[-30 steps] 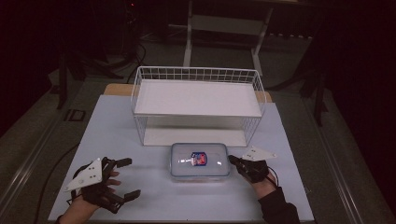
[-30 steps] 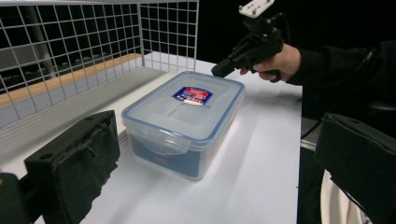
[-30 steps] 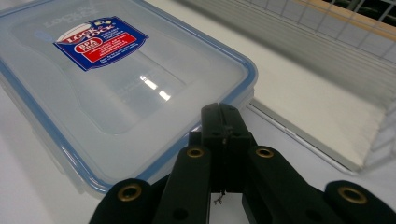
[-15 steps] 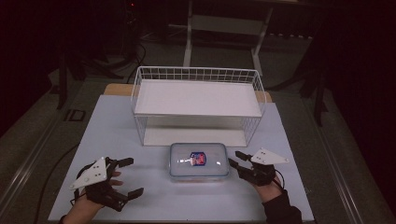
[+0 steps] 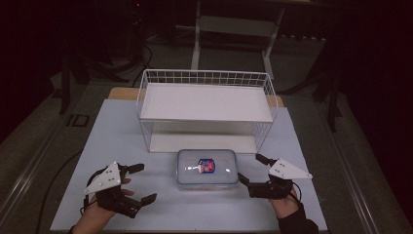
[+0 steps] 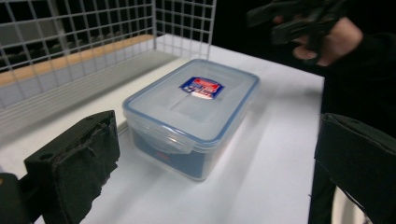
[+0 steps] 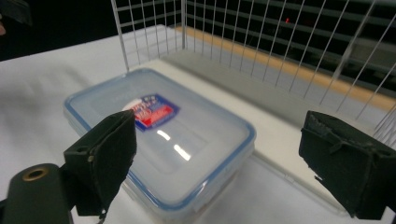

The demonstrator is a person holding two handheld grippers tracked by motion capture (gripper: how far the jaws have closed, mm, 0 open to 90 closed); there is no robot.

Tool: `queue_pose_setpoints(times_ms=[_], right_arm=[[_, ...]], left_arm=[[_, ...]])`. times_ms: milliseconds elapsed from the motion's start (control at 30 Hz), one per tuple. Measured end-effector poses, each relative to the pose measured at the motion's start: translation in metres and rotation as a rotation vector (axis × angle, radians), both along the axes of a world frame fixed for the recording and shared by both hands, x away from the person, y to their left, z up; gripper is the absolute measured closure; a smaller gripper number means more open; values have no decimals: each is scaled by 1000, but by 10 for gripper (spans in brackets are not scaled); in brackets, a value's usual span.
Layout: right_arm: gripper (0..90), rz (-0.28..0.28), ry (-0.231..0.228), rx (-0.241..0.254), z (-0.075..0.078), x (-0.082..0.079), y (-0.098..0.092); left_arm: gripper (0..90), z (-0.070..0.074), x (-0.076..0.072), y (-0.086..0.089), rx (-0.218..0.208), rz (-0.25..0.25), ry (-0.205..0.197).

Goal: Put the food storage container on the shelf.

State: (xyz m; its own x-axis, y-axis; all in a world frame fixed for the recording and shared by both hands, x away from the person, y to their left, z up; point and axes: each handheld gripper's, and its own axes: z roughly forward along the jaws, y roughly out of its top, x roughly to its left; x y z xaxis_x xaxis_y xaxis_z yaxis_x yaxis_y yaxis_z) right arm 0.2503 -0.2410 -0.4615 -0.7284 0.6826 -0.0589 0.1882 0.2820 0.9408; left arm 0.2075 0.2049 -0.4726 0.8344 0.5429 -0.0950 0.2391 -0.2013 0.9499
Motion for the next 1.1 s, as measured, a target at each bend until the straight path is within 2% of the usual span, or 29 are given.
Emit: queue_pose_setpoints(times_ms=[67,133,233,267,333,400,467,567,667,800,933,1000,1100], right_arm=[[147,8,-26,1,3,-3,0],[147,44,-2,28,8,-5,-1],[180,53,-26,42,12,-10,-3],[179,58,-21,40,13,-10,-3],[175,53,-9,40,15,-12,-4],[173,52,12,51,17,-13,-6],[172,42,12,40,19,-15,-6],[135,15,-16,14,21,-20,-4],[116,10,-35,20,24,-25,-5],[112,1,-73,12,26,-30,-8],[119,5,-76,0,26,-32,-9],[155,-5,-72,1,26,-33,-9],[155,23,-73,19,24,-35,-10]], left_arm=[[0,3,2,-4,-15,-2,21],[0,4,3,-6,-18,-2,29],[0,11,6,-14,-4,9,41],[0,13,7,-16,-4,17,43],[0,19,6,-21,-17,41,22],[0,26,7,-26,-25,28,25],[0,33,9,-32,-23,6,38],[0,39,14,-37,-25,-6,59],[0,43,20,-42,-1,-6,82],[0,45,28,-48,31,-2,101],[0,43,39,-54,39,-4,128],[0,39,46,-56,37,5,154],[0,29,57,-59,14,17,201]])
